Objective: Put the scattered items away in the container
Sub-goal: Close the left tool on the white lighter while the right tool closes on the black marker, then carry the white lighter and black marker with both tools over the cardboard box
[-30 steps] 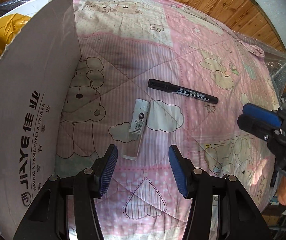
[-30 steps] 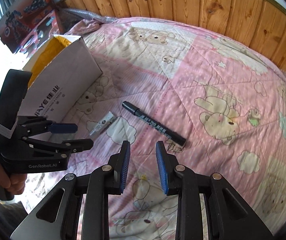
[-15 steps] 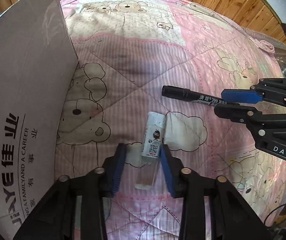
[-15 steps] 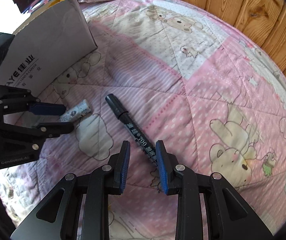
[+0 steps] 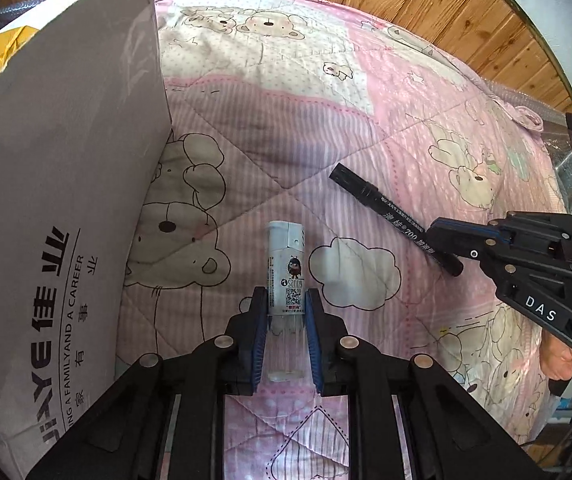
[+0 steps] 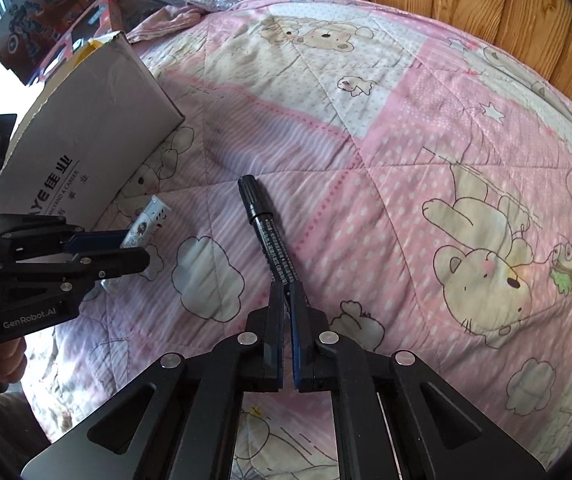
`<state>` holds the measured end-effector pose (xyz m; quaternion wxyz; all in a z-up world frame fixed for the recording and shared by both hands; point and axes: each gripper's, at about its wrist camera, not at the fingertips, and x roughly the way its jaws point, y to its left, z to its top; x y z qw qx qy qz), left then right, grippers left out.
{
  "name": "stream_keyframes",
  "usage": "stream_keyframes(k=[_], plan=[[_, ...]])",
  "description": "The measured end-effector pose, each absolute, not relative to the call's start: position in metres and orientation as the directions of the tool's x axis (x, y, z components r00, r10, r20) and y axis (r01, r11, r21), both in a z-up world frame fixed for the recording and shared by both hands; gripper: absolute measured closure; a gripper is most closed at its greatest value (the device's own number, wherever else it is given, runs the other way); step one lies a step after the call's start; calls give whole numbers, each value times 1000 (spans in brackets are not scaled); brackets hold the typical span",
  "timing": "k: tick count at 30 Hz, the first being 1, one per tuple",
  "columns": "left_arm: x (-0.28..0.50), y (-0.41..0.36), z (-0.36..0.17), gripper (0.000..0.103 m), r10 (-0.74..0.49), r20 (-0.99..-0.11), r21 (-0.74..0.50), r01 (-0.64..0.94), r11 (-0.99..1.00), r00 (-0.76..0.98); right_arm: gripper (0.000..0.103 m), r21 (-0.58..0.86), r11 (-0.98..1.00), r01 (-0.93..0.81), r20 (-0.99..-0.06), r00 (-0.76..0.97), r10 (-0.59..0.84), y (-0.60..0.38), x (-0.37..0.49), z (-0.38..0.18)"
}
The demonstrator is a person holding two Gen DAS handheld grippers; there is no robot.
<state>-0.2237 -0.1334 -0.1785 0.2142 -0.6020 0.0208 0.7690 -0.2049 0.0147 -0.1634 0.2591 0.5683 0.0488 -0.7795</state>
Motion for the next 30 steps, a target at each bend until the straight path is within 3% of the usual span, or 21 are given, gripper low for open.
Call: stream_keyframes(k=[4,6,7,12,30], plan=[[-221,-136,-173,84,311,-932,-232,-356,-905,-184,93,181,-853,489,-913,-239,-331,9,-203,-163],[-219,-137,-171,84,312,-931,-231,-357,-905,-188,82,157,-844,513,-918,-240,-316,4,-205,-166],[-215,-137,-170,84,312,-931,-230,-357,-905,-190,81,157,-839,521,-922,-227,-314,2,-208,-170],[-214,-137,-168,84,313,-930,-235,-341,-910,-195,90,147,-850,505,-929,-224,-294,1,-213,-180],[-202,-140,-132,84,353,-906,-254,-369,-894,-232,90,317,-902,294,-883,-255,-394,26,-156,-138]])
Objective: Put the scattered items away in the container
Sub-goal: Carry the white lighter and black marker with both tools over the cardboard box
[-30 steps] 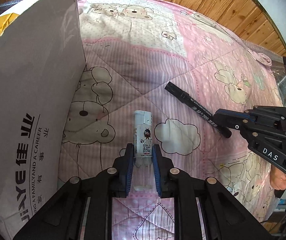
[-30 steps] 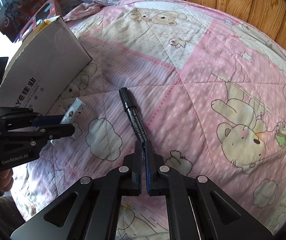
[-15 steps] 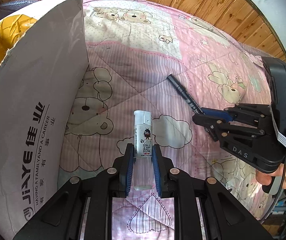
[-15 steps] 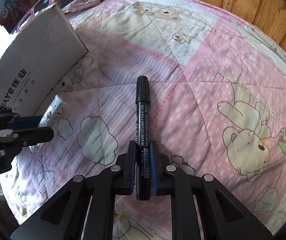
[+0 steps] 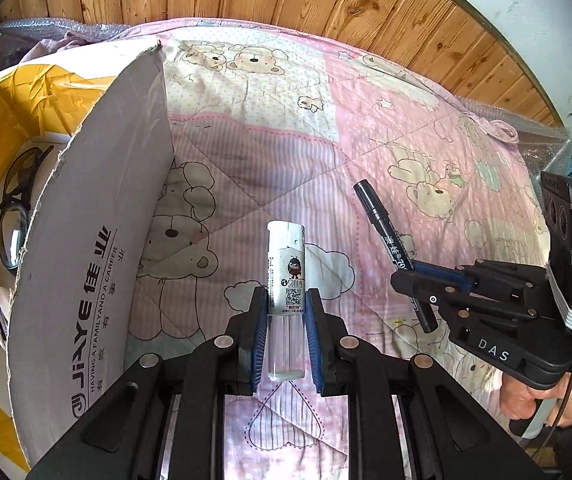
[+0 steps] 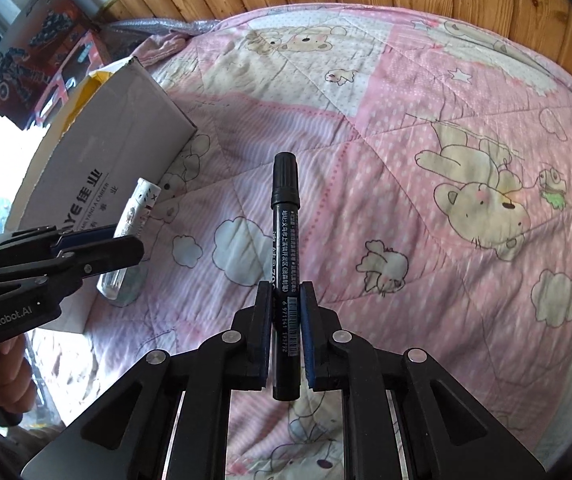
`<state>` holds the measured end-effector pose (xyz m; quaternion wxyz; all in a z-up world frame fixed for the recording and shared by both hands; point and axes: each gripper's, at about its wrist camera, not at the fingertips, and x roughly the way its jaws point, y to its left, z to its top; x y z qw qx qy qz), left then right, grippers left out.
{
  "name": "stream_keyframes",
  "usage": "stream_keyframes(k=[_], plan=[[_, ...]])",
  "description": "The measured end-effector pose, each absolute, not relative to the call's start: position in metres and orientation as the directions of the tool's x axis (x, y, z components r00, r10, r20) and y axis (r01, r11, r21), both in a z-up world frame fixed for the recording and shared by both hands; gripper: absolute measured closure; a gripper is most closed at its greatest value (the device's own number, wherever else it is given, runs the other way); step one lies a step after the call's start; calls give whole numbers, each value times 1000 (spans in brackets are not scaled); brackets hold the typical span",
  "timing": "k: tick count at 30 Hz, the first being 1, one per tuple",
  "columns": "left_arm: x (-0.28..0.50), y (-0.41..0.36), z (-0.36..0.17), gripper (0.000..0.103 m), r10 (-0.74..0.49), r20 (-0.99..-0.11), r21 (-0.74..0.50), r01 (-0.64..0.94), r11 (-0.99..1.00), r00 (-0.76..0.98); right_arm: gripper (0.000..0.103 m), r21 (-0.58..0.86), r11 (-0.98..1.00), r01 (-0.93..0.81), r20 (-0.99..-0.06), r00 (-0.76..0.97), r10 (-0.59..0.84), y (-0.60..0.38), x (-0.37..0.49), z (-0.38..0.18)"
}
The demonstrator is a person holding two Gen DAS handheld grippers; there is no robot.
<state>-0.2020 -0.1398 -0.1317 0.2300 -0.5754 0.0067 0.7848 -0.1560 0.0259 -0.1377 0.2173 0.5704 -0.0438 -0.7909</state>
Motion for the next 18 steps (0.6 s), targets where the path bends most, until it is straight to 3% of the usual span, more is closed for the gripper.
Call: stream_keyframes(k=[18], plan=[[-167,-164,-102,84,395,-882,-286,-373,-883,-257,90,399,-895,200,-846,-297,-443,-3,-96,-111]])
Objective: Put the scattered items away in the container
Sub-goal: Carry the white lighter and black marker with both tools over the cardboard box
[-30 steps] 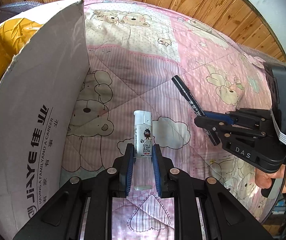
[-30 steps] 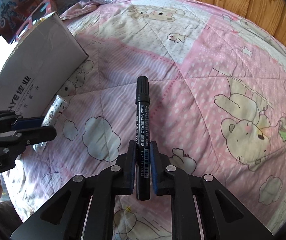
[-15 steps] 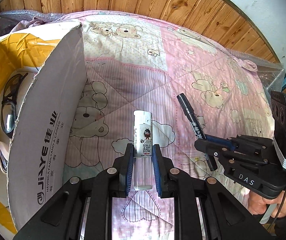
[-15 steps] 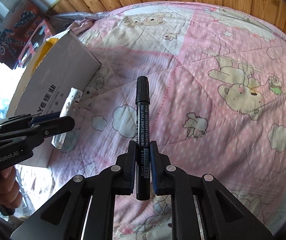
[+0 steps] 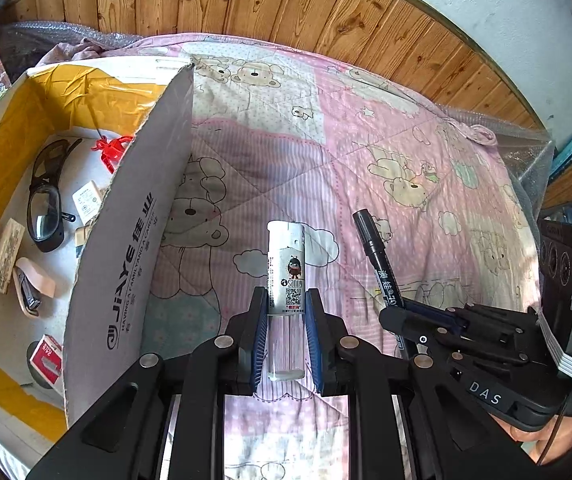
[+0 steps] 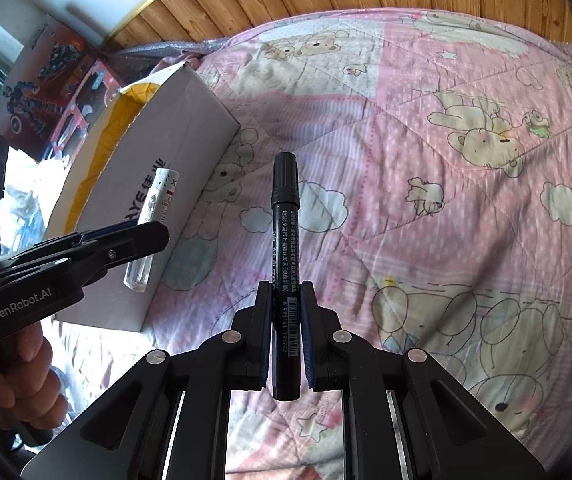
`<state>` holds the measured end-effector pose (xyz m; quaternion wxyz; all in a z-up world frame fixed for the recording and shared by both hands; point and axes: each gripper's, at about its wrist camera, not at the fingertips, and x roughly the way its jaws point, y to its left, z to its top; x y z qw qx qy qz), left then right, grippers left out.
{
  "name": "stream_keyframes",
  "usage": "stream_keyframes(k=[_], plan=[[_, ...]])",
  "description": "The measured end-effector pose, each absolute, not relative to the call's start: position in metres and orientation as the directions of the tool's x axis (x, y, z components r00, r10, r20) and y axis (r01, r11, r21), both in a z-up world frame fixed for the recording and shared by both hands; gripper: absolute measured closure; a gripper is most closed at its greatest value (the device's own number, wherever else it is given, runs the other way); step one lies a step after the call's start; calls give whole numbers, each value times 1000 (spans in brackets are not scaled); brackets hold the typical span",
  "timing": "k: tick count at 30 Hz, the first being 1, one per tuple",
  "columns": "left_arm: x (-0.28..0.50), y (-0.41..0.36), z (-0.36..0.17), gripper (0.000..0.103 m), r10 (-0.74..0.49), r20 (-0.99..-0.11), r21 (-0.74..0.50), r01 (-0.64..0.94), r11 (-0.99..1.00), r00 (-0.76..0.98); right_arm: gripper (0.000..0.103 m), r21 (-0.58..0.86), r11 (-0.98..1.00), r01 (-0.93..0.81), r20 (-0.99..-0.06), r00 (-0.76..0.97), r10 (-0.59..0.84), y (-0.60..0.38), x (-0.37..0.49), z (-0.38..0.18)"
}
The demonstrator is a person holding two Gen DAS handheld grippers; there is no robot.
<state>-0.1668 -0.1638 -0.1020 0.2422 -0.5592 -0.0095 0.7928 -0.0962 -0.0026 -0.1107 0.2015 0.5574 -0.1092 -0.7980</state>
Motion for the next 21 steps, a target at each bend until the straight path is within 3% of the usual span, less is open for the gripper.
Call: stream_keyframes(k=[21], plan=[[-136,-208,-66,84,382,-866,-271,-341,-900,-323,90,444,-864,237,-816,-290,-500,-45,-54,-82]])
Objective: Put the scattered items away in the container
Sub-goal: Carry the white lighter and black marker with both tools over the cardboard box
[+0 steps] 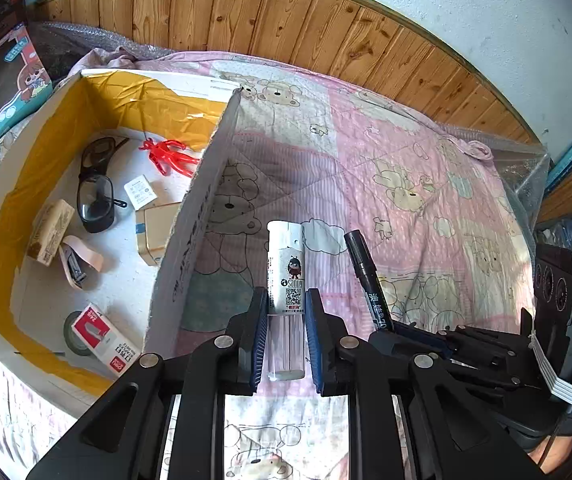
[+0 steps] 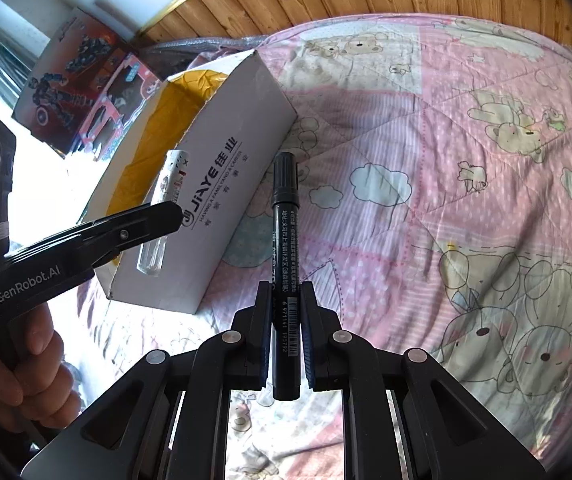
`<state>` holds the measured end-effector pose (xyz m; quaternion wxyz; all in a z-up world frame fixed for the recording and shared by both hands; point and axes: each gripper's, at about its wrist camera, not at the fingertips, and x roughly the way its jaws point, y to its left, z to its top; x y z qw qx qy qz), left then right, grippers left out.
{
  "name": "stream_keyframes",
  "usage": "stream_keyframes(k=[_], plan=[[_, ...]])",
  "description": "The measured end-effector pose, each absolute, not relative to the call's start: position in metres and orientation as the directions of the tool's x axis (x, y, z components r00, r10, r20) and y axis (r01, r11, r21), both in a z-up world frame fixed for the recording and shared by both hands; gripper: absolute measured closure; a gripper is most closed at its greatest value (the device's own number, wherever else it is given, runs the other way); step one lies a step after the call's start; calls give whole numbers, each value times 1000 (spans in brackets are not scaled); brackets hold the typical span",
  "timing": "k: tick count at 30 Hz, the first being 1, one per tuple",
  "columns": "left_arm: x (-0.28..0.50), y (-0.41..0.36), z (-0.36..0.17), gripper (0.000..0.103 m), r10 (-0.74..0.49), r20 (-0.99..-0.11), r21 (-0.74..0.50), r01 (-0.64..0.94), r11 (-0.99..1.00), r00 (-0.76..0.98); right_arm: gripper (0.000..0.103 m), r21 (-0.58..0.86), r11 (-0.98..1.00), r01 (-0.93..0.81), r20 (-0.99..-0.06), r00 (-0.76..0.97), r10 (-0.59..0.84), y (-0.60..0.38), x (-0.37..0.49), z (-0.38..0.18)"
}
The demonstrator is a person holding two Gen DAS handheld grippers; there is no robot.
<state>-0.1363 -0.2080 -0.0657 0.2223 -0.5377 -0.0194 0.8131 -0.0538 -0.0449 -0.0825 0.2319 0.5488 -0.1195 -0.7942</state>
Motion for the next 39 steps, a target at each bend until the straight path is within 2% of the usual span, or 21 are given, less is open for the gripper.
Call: stream_keyframes(k=[9,39], plan=[[-131,-227,-51,84,347,-859,-228,-326,-918,-377,90,440,-851,285,-810,-283,-514,-70,-46,-68],[-139,-315,-28,84,308,-825,-264,-159,-951,-474,90,411,-775,481,-797,-222,-561,-160,-49,-26]])
